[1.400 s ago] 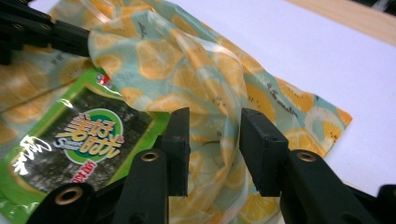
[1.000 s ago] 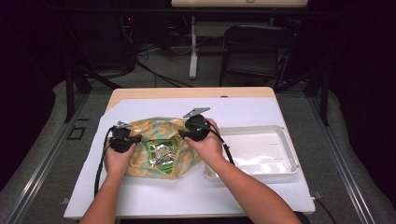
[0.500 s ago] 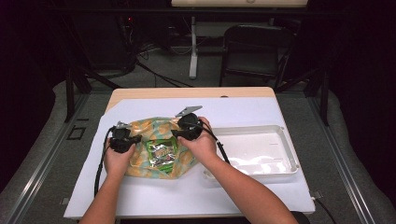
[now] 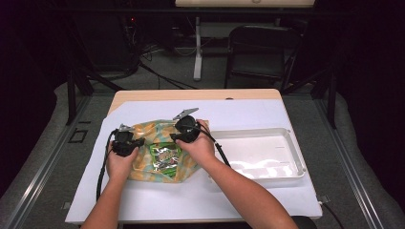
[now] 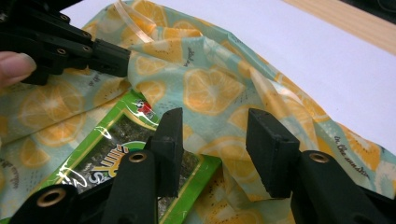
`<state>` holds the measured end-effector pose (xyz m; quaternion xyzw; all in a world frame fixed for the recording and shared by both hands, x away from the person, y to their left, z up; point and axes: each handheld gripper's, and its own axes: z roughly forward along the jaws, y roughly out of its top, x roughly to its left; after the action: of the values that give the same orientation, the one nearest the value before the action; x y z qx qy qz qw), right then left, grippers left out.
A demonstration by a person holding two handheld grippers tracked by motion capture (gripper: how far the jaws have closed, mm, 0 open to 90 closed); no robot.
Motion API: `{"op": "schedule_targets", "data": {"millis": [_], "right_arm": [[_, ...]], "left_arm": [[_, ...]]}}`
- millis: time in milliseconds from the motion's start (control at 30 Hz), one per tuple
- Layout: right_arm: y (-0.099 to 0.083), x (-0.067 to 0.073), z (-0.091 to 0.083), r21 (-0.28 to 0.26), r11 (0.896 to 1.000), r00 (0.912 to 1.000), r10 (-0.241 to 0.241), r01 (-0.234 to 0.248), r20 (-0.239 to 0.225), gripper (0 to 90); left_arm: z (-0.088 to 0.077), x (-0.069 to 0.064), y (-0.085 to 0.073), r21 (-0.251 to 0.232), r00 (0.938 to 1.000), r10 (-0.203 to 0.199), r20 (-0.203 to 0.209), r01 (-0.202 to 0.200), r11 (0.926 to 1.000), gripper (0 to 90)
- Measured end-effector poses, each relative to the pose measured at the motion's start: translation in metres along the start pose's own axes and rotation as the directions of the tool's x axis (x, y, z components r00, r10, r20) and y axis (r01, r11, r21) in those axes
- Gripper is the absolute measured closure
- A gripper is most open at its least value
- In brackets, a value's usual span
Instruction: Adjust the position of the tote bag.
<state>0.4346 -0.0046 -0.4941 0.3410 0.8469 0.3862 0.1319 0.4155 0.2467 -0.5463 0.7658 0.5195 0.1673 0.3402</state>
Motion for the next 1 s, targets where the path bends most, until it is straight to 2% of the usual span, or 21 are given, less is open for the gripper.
{"op": "schedule_targets", "data": {"millis": [33, 200, 267, 467, 833, 867, 933, 1000], "right_arm": [[0.0, -0.001, 0.002, 0.018, 1.0, 1.0, -0.002, 0.002, -0.003, 56.8], [-0.002, -0.003, 0.008, 0.029, 1.0, 1.0, 0.001, -0.001, -0.004, 54.3], [-0.004, -0.004, 0.012, 0.061, 0.998, 0.9999, -0.012, 0.012, 0.002, 51.7], [-0.006, -0.005, 0.019, 0.069, 0.997, 0.9998, -0.017, 0.016, 0.013, 47.7], [-0.01, -0.005, 0.026, 0.104, 0.994, 0.9998, -0.022, 0.022, 0.001, 42.6], [-0.01, -0.004, 0.024, 0.122, 0.991, 0.9987, -0.05, 0.049, 0.003, 41.8], [-0.01, -0.003, 0.023, 0.132, 0.99, 0.9984, -0.057, 0.056, 0.006, 41.4], [-0.01, 0.002, 0.022, 0.133, 0.987, 0.9955, -0.093, 0.089, 0.022, 40.8]], "left_arm": [[0.0, 0.0, 0.0, 0.001, 1.0, 0.005, -0.001, -0.005, 1.0, 89.9], [0.001, 0.0, 0.0, -0.001, 1.0, 0.005, -0.003, -0.005, 1.0, 89.9], [0.001, -0.001, 0.0, 0.0, 1.0, 0.006, -0.003, -0.006, 1.0, 89.9], [0.001, -0.001, 0.0, 0.002, 0.9999, 0.01, -0.005, -0.01, 0.9999, 89.9], [0.002, -0.001, 0.0, 0.004, 1.0, 0.007, -0.004, -0.007, 1.0, 89.8], [0.002, -0.001, 0.0, 0.004, 1.0, 0.006, -0.004, -0.006, 1.0, 89.8], [0.002, -0.001, 0.0, 0.005, 1.0, 0.006, -0.004, -0.006, 1.0, 89.8], [0.002, -0.001, 0.0, 0.005, 1.0, 0.008, -0.005, -0.008, 1.0, 89.7]]}}
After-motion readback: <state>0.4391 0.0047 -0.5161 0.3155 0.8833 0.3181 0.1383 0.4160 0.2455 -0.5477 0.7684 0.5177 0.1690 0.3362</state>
